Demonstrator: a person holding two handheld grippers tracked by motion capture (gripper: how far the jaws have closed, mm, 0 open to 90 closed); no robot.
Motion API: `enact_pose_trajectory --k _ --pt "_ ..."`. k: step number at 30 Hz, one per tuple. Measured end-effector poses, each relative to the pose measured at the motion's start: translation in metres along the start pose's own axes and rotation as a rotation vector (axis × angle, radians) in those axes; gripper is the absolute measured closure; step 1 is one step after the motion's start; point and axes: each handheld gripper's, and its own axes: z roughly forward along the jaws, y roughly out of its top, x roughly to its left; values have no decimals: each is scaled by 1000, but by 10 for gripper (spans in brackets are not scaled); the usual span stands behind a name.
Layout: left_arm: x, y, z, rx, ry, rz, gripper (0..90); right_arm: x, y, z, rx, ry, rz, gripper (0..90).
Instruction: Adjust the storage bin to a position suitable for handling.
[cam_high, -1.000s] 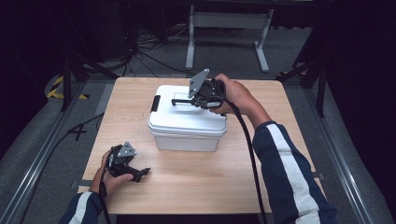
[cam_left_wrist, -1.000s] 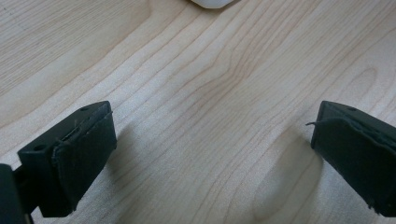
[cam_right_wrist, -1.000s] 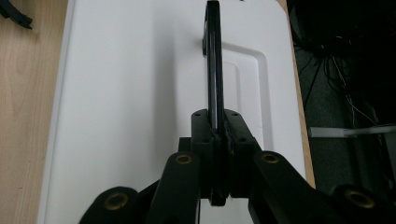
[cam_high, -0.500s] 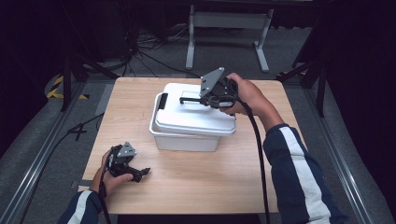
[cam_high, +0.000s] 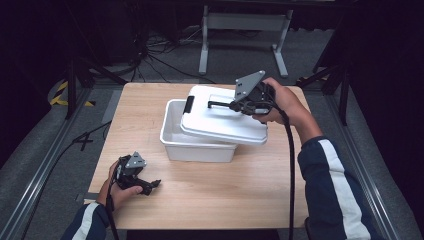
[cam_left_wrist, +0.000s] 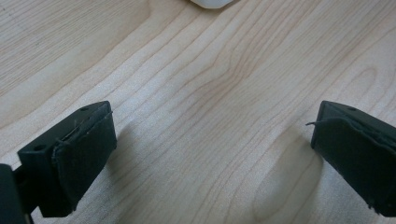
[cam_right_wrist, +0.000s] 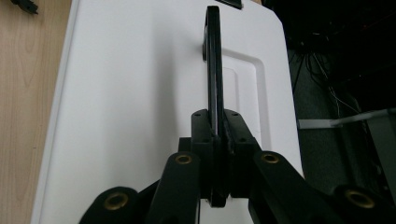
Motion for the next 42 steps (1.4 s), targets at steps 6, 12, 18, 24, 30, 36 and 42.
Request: enact_pose_trajectory --k 6,12,18,24,30,36,42 --pt "0 0 0 -6 3 -2 5 0 -14 -11 -4 -13 21 850" --pt "0 0 1 -6 3 -2 5 0 -29 -24 -11 -29 43 850" --pt "0 0 1 -6 2 -2 5 -1 -46 -35 -15 -51 59 850" --pt "0 0 1 -7 4 0 5 -1 -65 -46 -12 -68 83 850" --pt "0 0 1 -7 4 -1 5 -2 -80 -56 -21 -85 104 850" --pt "0 0 1 -7 4 -1 5 -2 -98 -66 -15 -99 135 850" --pt "0 0 0 -4 4 2 5 -2 -121 -73 -3 -123 179 850"
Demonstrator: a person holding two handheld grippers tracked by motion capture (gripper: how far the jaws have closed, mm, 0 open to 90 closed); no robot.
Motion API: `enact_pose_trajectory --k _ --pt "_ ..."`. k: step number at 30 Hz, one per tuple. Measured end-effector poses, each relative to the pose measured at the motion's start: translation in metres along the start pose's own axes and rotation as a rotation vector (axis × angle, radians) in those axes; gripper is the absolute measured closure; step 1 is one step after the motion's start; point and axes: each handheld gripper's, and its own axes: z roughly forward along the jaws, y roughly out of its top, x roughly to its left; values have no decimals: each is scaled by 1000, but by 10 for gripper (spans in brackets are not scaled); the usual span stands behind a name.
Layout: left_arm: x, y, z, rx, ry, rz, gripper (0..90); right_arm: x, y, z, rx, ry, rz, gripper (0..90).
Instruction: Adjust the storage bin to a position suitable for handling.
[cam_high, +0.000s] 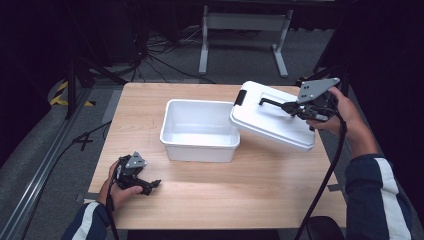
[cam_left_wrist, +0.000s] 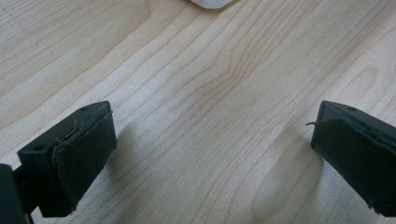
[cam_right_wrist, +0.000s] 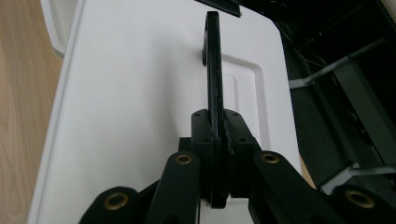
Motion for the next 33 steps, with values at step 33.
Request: enact_pose_trajectory --k 33 --pt "0 0 0 0 0 0 5 -7 -88 55 132 6 184 850"
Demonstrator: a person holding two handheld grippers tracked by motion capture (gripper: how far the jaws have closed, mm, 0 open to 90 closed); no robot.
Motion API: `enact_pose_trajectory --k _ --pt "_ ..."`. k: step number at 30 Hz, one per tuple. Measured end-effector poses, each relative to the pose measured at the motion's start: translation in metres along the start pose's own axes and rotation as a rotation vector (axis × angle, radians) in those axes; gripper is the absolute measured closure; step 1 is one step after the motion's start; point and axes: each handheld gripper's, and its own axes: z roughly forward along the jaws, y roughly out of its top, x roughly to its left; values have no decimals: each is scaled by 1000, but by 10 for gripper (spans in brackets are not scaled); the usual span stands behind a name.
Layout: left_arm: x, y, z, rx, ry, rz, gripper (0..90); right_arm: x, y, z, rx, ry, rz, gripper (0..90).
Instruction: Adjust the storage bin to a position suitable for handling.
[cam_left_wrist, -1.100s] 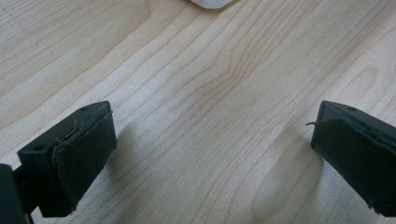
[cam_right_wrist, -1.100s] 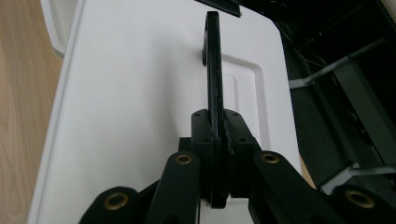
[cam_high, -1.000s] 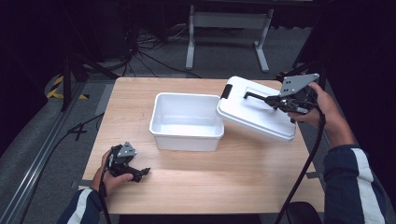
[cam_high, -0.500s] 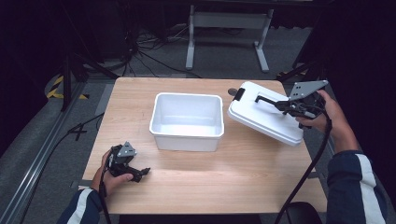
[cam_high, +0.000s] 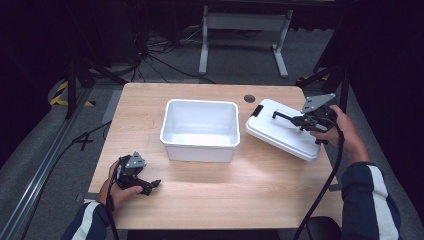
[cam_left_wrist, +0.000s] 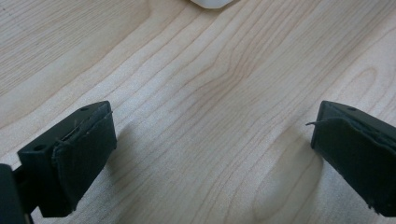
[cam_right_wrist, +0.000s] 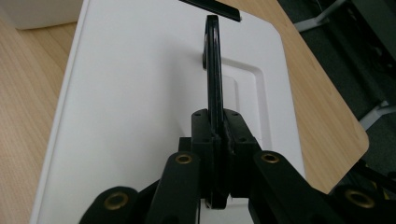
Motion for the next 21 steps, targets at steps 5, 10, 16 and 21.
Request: enact_pose_trajectory --k 5,10,16,21 --pt "0 0 0 0 0 1 5 -1 -7 14 7 12 21 850" --pt "0 0 0 0 0 0 5 1 -13 31 34 22 25 850" --pt "0 0 0 0 0 0 5 3 -22 45 43 41 41 849" --pt "0 0 0 1 -5 -4 5 0 -27 55 56 46 70 849"
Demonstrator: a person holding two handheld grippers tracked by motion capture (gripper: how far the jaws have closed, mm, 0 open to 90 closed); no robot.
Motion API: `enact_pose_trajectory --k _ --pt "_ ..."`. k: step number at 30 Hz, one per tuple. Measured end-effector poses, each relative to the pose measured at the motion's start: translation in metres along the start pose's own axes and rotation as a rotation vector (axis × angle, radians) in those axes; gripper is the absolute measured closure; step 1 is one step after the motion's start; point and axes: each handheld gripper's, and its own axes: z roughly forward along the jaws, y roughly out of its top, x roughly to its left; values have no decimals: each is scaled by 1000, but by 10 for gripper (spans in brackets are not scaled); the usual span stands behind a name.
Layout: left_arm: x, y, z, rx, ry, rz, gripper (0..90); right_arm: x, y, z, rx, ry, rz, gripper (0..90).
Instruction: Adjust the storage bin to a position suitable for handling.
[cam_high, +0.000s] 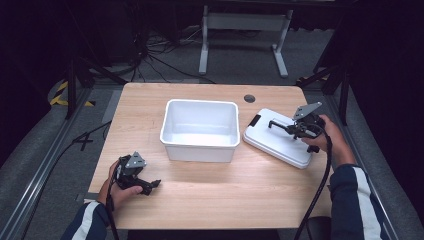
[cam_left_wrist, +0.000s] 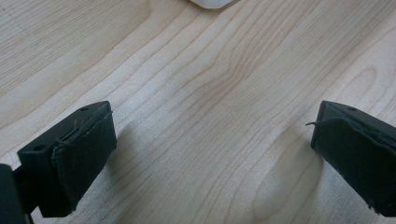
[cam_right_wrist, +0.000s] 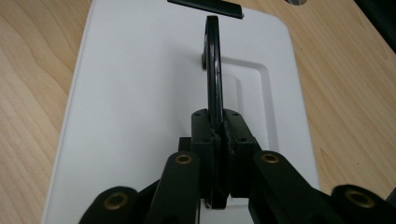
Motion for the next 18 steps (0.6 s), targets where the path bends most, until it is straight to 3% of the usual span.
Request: enact_pose_trajectory --k 4,8,11,18 --pt "0 0 0 0 1 0 5 -2 -1 12 35 -5 14 845" --pt "1 0 0 4 -3 9 4 -3 -4 12 -4 18 47 820" --pt "1 1 0 3 -9 10 2 -3 -5 7 -52 16 66 780" --pt "2 1 1 3 -15 11 2 0 -3 -2 -95 3 105 737"
